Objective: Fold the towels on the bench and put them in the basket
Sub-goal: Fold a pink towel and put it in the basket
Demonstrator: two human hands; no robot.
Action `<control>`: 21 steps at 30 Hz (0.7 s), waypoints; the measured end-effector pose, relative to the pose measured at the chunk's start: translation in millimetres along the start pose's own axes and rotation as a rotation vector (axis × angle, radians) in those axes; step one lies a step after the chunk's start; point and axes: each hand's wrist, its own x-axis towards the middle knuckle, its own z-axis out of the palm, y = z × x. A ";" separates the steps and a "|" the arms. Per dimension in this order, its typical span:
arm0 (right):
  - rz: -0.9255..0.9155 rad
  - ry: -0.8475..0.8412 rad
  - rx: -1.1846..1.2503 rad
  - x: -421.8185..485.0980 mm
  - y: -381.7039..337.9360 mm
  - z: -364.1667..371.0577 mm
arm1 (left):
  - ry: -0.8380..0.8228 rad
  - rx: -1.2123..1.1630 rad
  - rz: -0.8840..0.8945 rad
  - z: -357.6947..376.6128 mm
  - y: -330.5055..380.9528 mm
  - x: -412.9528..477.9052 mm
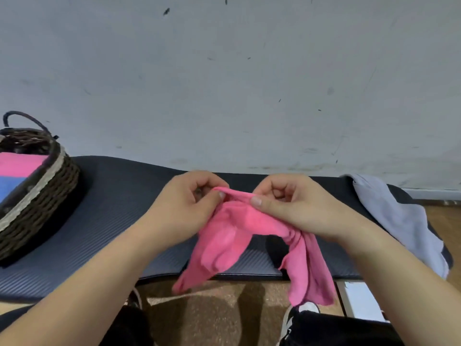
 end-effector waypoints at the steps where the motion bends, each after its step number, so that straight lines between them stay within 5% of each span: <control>1: -0.027 0.019 -0.003 1.7 -0.4 4.8 | 0.055 0.097 0.048 -4.2 -4.4 -0.5; 5: -0.082 0.095 -0.004 4.0 -3.8 20.0 | 0.085 0.182 0.127 -13.1 -16.0 -6.0; 13: -0.146 0.505 -0.118 -6.0 -22.6 27.8 | -0.268 0.458 0.005 -50.6 -23.4 -23.9; 17: -0.066 0.492 -0.117 -11.2 -29.8 26.5 | -0.117 0.497 -0.071 -70.3 -33.0 -37.3; 21: 0.046 0.335 -0.146 -22.6 -31.6 15.3 | 0.081 0.158 -0.181 -89.6 -29.3 -50.7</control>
